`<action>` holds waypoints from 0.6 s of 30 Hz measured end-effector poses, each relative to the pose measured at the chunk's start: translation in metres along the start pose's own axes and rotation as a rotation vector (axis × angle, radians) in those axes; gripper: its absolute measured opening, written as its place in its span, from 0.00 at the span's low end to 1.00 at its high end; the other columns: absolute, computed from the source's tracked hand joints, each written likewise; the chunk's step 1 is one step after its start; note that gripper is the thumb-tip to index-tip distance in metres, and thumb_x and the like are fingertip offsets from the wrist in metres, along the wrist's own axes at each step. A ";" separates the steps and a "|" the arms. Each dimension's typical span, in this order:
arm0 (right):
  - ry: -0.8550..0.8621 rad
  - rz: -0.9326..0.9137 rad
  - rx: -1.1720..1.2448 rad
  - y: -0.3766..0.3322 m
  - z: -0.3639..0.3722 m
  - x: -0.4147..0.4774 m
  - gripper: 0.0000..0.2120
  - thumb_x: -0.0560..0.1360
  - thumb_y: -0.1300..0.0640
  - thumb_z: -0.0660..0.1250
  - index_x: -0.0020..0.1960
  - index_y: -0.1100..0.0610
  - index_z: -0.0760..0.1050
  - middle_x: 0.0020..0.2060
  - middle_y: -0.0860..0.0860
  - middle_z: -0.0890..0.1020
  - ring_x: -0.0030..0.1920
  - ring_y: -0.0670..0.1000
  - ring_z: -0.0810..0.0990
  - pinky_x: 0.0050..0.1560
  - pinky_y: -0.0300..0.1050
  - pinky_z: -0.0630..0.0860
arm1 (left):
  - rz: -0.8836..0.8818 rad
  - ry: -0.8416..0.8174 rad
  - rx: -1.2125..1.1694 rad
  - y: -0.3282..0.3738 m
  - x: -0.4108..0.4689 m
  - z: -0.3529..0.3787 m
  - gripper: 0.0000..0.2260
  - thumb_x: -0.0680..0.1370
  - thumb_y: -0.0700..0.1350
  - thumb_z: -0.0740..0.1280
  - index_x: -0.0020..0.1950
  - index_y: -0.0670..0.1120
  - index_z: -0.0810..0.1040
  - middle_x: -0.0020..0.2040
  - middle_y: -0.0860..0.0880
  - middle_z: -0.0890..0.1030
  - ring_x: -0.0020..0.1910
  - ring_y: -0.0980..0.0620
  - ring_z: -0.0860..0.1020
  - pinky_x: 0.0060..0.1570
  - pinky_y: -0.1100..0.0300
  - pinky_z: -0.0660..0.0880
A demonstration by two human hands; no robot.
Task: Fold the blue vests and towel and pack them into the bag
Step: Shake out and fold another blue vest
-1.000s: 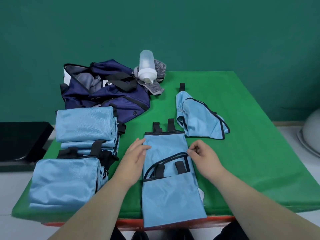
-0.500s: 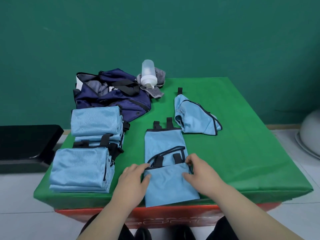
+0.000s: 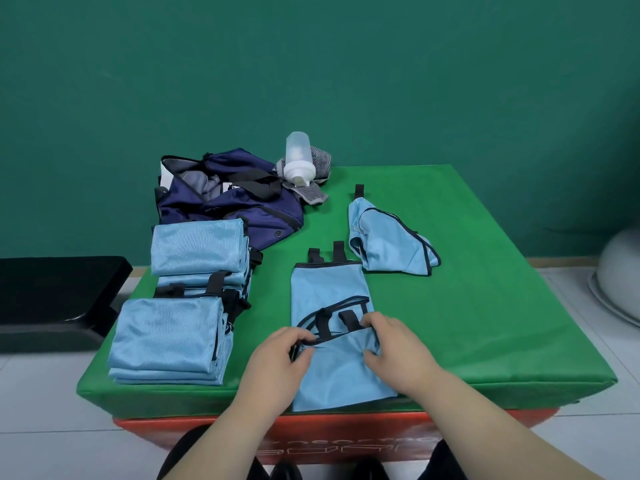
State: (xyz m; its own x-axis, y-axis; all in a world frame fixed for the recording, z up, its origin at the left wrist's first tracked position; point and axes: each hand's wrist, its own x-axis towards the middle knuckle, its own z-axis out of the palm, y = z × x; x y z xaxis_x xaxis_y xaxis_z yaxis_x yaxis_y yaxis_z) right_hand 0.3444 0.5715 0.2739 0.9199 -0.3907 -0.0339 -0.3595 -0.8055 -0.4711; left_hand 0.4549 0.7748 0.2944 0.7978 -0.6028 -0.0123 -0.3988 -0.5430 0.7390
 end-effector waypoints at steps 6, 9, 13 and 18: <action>0.000 -0.013 -0.055 -0.009 -0.001 0.003 0.12 0.76 0.55 0.65 0.58 0.50 0.69 0.38 0.39 0.64 0.47 0.49 0.67 0.47 0.44 0.62 | -0.053 0.007 -0.044 0.003 -0.003 -0.001 0.09 0.79 0.45 0.69 0.50 0.61 0.77 0.43 0.54 0.79 0.40 0.56 0.77 0.39 0.64 0.74; -0.025 -0.001 -0.023 -0.010 -0.003 0.003 0.11 0.74 0.55 0.66 0.55 0.49 0.69 0.38 0.42 0.67 0.46 0.49 0.66 0.49 0.45 0.61 | -0.067 -0.002 -0.070 0.001 -0.001 -0.001 0.09 0.79 0.46 0.69 0.48 0.62 0.76 0.39 0.45 0.79 0.29 0.54 0.71 0.30 0.63 0.69; -0.010 0.063 0.215 -0.009 -0.011 -0.003 0.13 0.71 0.57 0.67 0.48 0.44 0.66 0.39 0.45 0.73 0.42 0.47 0.68 0.41 0.40 0.64 | -0.076 0.014 -0.130 0.002 -0.001 -0.007 0.07 0.80 0.47 0.67 0.50 0.62 0.76 0.34 0.43 0.78 0.25 0.57 0.66 0.26 0.67 0.64; 0.022 0.118 0.391 -0.013 -0.025 -0.005 0.15 0.72 0.60 0.67 0.48 0.42 0.67 0.45 0.56 0.80 0.25 0.45 0.63 0.31 0.45 0.62 | -0.060 0.036 -0.169 0.005 0.005 -0.012 0.06 0.80 0.49 0.67 0.50 0.62 0.76 0.38 0.43 0.80 0.29 0.52 0.71 0.32 0.62 0.69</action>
State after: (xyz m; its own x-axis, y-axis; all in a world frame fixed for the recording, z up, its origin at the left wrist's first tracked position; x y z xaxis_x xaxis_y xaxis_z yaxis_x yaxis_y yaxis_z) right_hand 0.3407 0.5724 0.3025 0.8708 -0.4831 -0.0913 -0.3722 -0.5262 -0.7646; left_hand 0.4626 0.7759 0.3062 0.8347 -0.5494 -0.0375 -0.2709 -0.4690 0.8406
